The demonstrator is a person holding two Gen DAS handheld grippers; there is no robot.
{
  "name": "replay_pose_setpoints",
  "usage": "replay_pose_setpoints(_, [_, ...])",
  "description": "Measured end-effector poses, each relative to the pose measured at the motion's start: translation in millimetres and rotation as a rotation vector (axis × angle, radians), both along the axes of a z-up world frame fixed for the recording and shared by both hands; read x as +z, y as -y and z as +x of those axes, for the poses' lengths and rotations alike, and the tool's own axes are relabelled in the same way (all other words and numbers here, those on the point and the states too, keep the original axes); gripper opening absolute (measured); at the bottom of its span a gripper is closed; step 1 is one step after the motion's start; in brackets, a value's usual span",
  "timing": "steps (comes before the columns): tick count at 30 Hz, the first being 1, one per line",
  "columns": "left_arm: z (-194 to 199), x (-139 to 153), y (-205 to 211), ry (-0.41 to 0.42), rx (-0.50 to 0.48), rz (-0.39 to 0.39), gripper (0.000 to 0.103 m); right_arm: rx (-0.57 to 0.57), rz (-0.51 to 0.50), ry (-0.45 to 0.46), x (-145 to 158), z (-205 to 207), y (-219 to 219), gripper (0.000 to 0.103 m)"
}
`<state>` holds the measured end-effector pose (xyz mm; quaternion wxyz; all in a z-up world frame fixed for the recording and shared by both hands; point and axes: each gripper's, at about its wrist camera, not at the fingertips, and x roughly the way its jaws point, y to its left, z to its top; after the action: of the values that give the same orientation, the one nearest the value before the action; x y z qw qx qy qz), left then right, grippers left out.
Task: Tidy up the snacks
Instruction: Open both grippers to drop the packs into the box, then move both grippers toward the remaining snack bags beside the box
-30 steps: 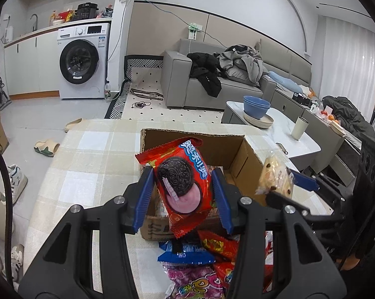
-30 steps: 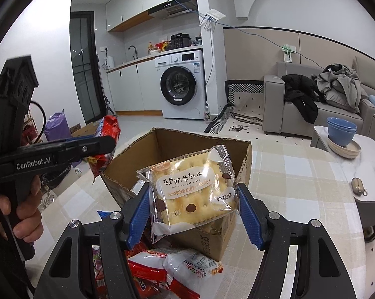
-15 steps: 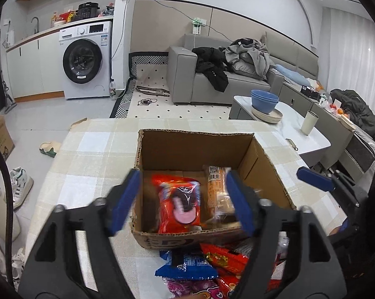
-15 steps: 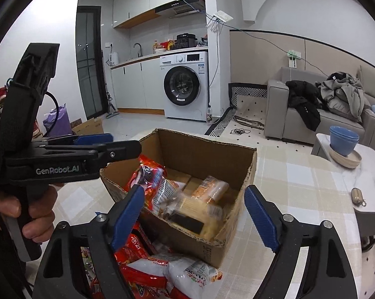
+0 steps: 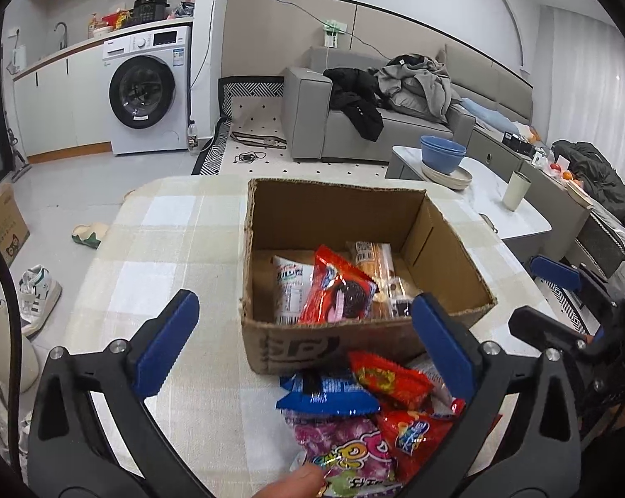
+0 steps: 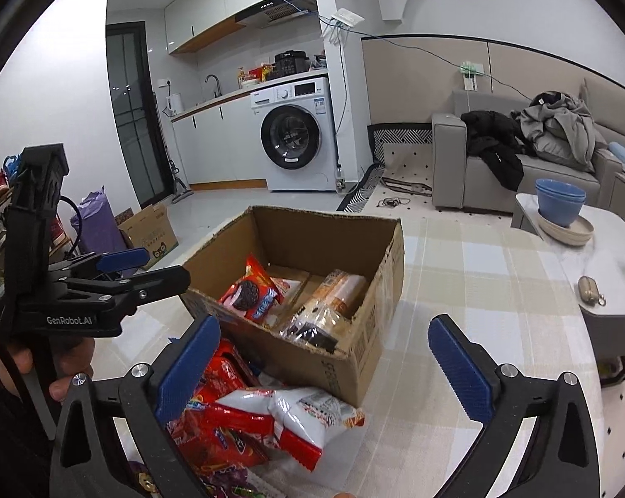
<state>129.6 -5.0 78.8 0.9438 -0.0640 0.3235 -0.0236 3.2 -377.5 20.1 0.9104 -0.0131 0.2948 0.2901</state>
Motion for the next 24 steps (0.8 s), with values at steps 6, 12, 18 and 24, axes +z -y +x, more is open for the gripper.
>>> replay_pose_setpoints(6, [-20.2, -11.0, -2.6, -0.017, -0.016, -0.002, 0.102, -0.002, 0.023, -0.06, -7.3, -7.7, 6.9, 0.103])
replay_pose_setpoints(12, [-40.8, -21.1, -13.2, -0.019, -0.011, -0.044, 0.102, -0.011, 0.008, -0.113, -15.9, -12.8, 11.6, 0.103])
replay_pose_setpoints(18, [-55.1, -25.8, -14.9, -0.036, -0.013, -0.011, 0.102, 0.021, 0.008, -0.136, -15.0, -17.3, 11.0, 0.103])
replay_pose_setpoints(24, [-68.7, -26.9, -11.0, -0.056, -0.036, 0.01, 0.102, 0.042, -0.032, -0.119, -9.1, -32.0, 8.8, 0.103])
